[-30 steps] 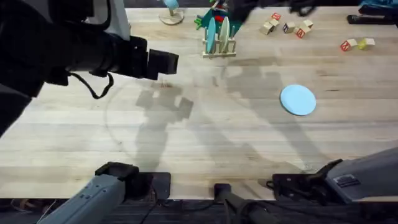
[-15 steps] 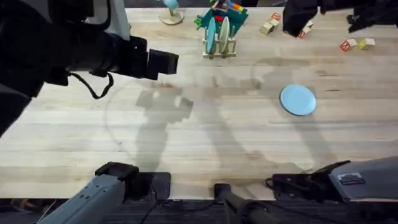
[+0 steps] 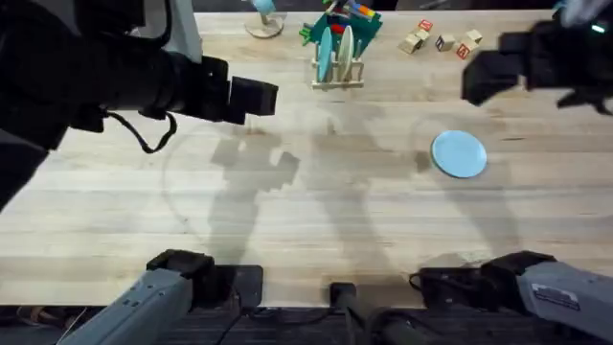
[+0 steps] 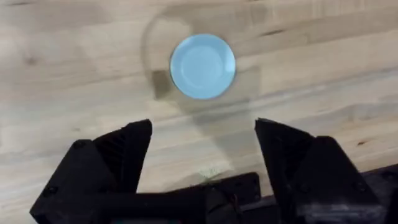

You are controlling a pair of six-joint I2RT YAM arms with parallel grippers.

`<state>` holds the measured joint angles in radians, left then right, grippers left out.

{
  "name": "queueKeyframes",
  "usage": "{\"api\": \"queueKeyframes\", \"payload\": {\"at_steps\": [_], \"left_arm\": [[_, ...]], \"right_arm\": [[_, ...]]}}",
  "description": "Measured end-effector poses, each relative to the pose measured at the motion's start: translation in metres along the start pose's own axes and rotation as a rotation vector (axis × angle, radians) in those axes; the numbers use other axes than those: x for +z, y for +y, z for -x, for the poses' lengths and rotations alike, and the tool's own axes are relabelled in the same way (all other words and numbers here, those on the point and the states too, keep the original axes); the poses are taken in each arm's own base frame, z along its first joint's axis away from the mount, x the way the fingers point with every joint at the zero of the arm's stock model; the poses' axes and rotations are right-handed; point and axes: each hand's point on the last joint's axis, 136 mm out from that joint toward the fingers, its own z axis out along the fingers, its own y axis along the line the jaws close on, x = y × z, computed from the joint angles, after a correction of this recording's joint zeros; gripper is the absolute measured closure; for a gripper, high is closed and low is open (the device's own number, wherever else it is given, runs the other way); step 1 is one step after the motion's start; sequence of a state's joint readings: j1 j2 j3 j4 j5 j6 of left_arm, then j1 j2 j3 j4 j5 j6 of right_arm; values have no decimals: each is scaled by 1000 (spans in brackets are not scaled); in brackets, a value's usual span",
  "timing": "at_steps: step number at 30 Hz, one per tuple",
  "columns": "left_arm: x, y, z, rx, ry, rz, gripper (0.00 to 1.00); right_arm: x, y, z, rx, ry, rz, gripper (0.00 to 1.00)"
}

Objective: Pick up the plates from the table one by one and place each into a slot on the dish rack.

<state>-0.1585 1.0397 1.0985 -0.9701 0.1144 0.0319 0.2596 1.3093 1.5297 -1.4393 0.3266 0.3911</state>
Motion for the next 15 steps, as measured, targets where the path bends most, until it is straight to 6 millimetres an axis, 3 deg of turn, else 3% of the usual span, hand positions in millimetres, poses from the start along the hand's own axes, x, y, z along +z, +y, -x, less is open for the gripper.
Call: {"api": "queueKeyframes", "payload": {"at_steps": [6, 15], "left_arm": [[0, -6, -1, -3, 2, -37, 8], [-1, -14, -5, -6, 20, -81, 8]], "right_arm": [[-13, -23, -24, 60, -29, 79, 7], [-33, -39, -66, 112, 7, 166, 7]]}}
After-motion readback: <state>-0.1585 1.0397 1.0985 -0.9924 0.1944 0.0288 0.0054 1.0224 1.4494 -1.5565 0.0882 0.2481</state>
